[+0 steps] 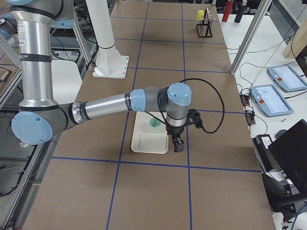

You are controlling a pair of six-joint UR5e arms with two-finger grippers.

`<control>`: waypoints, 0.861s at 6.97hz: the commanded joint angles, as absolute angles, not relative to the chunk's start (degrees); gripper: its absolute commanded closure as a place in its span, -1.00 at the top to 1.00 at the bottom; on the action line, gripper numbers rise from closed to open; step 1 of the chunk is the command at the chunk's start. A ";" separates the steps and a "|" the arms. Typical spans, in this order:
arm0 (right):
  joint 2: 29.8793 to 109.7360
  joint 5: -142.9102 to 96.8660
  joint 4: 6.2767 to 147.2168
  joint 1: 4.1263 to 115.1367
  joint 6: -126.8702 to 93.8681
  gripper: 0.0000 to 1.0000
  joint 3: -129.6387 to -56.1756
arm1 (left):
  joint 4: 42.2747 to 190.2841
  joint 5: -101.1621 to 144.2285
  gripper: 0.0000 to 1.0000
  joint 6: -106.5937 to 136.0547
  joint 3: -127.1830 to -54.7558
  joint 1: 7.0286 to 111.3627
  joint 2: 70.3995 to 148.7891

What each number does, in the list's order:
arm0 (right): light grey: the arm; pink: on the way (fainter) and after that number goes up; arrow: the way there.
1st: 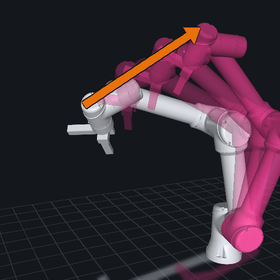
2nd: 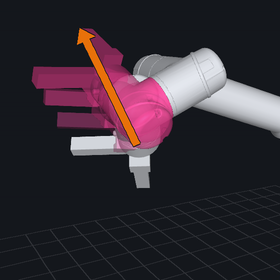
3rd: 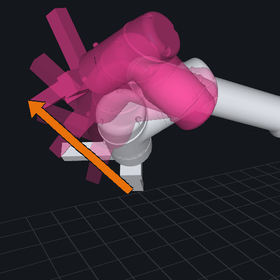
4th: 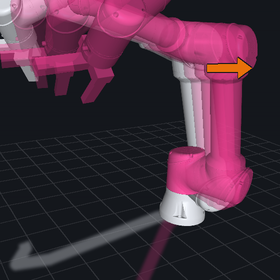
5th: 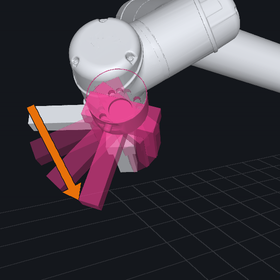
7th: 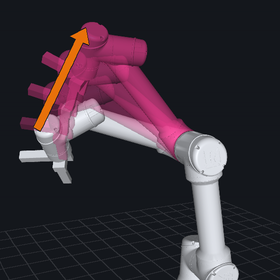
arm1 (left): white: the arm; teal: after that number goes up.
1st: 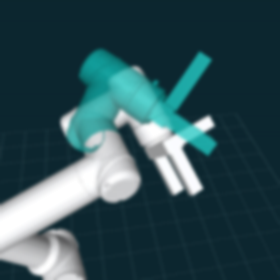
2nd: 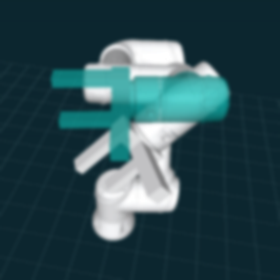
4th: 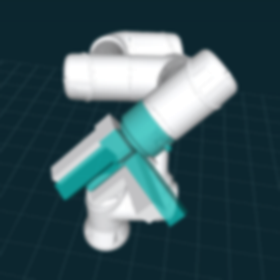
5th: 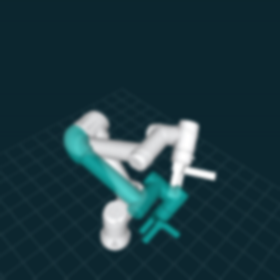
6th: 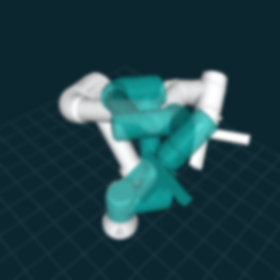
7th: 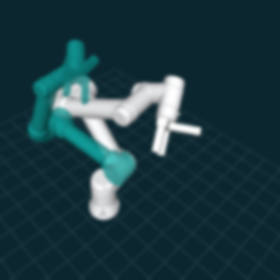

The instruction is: Left arm grabs green cup and hands to right arm on tray

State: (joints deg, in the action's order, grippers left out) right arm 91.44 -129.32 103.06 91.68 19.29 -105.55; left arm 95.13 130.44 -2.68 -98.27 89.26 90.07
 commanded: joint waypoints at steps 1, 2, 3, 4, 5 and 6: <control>94.12 -131.73 101.60 93.08 18.72 0.98 -105.29 | 96.66 130.43 1.00 -3.16 -97.56 90.78 85.90; 94.65 -136.45 102.30 93.08 18.02 0.98 -104.51 | 96.07 130.60 1.00 -2.55 -97.56 90.79 85.52; 94.22 -140.06 102.48 93.08 15.84 0.98 -102.07 | 95.98 130.61 1.00 -2.55 -96.08 90.79 84.91; 94.13 -140.01 101.96 93.08 15.47 0.98 -100.04 | 95.98 130.69 1.00 -2.55 -95.02 90.70 84.21; 93.96 -139.84 101.95 93.08 15.56 0.98 -98.80 | 95.89 130.69 1.00 -2.46 -95.10 90.70 84.20; 93.69 -139.57 101.95 93.08 15.56 0.98 -98.01 | 94.06 130.69 1.00 -2.55 -95.53 90.70 84.20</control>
State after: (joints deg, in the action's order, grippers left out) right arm 93.97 -139.64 102.00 93.07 15.66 -99.36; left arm 95.49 130.68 -2.52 -95.36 90.72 84.32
